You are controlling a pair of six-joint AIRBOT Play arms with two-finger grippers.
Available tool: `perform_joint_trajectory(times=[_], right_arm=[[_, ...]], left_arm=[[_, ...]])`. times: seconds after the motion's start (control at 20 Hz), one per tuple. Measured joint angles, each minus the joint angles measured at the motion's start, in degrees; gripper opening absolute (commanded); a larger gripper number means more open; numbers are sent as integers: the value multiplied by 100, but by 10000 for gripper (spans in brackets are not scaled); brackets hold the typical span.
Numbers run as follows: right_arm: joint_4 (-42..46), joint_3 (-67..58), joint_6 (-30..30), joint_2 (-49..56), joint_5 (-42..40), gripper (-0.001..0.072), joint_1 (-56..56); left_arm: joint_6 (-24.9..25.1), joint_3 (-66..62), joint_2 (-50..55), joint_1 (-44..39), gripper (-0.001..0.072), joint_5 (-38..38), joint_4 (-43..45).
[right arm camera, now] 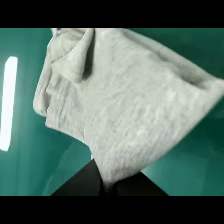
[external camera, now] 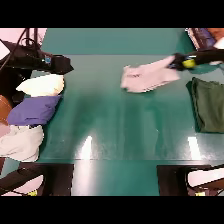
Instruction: Fold the shirts.
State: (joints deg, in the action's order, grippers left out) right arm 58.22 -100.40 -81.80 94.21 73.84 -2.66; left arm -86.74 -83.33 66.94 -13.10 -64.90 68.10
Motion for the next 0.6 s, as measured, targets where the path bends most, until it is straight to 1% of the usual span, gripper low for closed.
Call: perform_joint_trajectory(times=[0.15,0.3,0.45,0.6], right_arm=[[214,-4,-192,-192,31,13,-1200],[-31,-7,-289,-227,-105,13,-2079],[-466,-48,-243,-227,-376,13,-2557],[-723,-332,-164,-227,-577,13,-2739]], left_arm=[[-50,0,0,-280,24,151,0],[-120,0,0,-481,24,358,0],[-157,0,0,-570,24,492,4],[-173,0,0,-601,24,542,24]])
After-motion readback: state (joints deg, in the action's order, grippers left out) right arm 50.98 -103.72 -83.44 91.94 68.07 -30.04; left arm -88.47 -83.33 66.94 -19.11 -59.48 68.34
